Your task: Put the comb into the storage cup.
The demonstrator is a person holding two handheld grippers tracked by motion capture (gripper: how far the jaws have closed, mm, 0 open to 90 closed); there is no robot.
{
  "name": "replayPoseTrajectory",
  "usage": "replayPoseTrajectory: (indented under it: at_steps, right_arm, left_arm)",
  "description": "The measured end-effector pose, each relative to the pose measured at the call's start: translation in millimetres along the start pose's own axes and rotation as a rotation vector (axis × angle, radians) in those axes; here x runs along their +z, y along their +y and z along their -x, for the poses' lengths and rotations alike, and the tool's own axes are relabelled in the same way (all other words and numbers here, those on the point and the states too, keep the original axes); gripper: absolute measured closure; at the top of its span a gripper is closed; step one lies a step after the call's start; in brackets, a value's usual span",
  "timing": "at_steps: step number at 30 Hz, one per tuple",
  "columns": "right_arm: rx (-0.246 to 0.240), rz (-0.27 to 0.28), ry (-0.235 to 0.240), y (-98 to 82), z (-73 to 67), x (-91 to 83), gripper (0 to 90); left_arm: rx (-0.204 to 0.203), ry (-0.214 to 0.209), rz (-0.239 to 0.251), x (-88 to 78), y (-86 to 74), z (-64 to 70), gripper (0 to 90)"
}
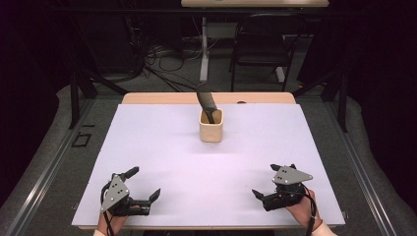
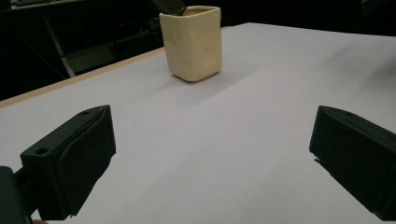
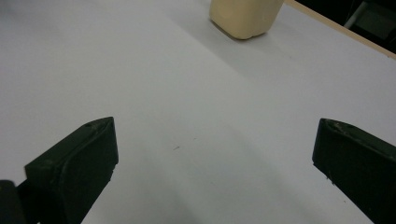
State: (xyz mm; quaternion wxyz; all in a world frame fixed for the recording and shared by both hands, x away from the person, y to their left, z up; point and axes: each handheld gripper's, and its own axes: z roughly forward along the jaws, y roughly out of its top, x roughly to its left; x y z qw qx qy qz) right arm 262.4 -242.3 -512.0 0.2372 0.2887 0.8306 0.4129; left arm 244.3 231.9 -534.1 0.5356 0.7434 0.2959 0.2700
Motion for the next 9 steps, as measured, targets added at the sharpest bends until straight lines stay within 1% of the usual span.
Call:
replayPoseTrajectory:
  at_steps: [9]
  right_arm:
    - [-0.016,0.04,-0.014,-0.6,-5.8,-9.4,0.0]
  left_arm:
    - [0.001,0.005,-0.004,0.5,-0.2,-0.5,0.4]
